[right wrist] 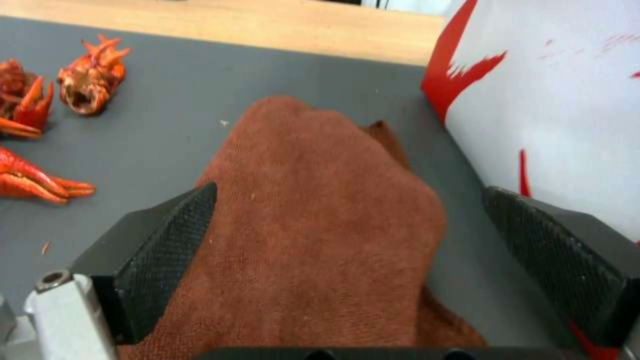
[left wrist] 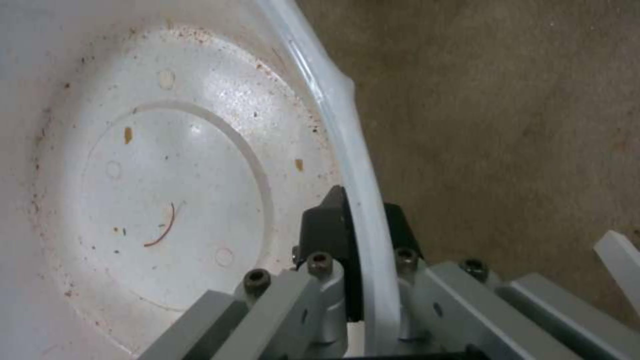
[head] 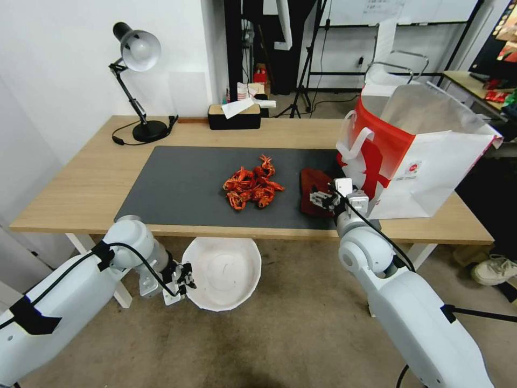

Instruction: Sweep shrimp from table into container with towel, then put container into takeout bag.

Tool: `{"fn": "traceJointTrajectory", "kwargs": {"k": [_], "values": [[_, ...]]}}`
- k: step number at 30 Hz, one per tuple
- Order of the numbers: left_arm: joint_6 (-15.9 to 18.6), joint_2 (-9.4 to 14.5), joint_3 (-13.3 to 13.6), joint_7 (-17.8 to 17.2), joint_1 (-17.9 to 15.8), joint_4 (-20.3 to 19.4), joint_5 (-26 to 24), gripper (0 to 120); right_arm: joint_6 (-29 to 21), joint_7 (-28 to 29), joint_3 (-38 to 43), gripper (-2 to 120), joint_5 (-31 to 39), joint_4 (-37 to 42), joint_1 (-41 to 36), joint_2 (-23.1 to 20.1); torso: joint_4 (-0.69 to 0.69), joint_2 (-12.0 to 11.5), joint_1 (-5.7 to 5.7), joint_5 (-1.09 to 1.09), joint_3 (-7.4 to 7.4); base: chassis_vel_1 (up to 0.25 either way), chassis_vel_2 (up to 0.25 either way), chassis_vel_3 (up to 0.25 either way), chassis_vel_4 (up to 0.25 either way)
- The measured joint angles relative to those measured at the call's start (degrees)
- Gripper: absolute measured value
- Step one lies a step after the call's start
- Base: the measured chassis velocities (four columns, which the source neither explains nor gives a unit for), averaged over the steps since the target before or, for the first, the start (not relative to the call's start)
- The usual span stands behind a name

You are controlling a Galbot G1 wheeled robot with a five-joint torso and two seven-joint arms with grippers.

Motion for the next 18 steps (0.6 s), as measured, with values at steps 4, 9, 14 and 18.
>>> {"fn": "traceJointTrajectory", "kwargs": {"k": [4,9,14,18], "values": [[-0.2,0.0,0.0,-0.1,0.1,0.3,0.0,0,-0.9,0.7,-0.7,100,1.1,-0.7,0.7,0.3,0.0,0.0,0.0,0.0,0.0,0.0,0.0,0.0,0.0],[-0.3,-0.1,0.1,-0.2,0.3,0.5,0.0,0,-1.5,1.0,-1.7,100,1.5,-1.5,1.0,0.7,-0.01,0.0,0.0,0.0,0.0,0.0,0.0,0.0,0.0],[-0.7,0.1,0.0,-1.3,1.1,0.6,-0.1,0,-1.3,1.0,-2.3,88,1.5,-1.6,1.1,1.1,-0.01,0.0,0.0,-0.01,0.0,0.0,0.0,0.0,0.0],[-0.7,0.3,-0.2,-1.7,1.9,0.5,-0.1,0,-1.2,1.2,-2.5,71,1.8,-1.5,1.1,1.2,0.0,0.0,-0.01,-0.01,0.0,0.0,0.0,0.0,0.0]]}}
